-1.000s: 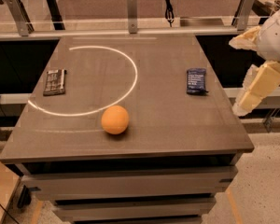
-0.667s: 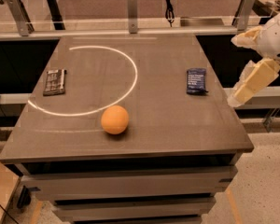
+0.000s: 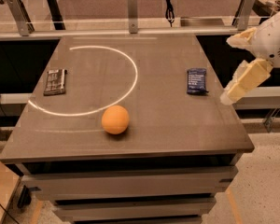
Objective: Move rxbar blueberry near rxbar chocolate
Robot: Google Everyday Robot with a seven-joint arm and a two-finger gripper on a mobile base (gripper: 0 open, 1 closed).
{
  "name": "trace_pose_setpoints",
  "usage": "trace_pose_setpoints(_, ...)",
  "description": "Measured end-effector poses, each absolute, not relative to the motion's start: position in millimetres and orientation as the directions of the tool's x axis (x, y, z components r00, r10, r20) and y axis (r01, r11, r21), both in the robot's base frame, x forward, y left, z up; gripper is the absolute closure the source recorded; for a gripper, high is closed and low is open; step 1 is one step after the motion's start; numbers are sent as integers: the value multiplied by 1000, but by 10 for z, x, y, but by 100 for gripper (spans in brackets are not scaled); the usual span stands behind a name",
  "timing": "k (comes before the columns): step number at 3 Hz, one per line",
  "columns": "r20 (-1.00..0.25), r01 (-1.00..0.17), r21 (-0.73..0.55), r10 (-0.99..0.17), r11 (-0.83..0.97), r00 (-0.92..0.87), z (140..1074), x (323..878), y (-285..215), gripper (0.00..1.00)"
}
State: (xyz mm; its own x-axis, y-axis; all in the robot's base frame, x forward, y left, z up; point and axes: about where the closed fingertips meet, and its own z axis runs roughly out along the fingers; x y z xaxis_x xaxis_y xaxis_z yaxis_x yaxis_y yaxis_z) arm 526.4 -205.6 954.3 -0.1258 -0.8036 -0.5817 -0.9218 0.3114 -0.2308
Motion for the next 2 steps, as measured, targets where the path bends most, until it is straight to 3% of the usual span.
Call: trace_pose_setpoints(2,-707,-916,-172,-693,363,-142,9268,5652,-2001,0)
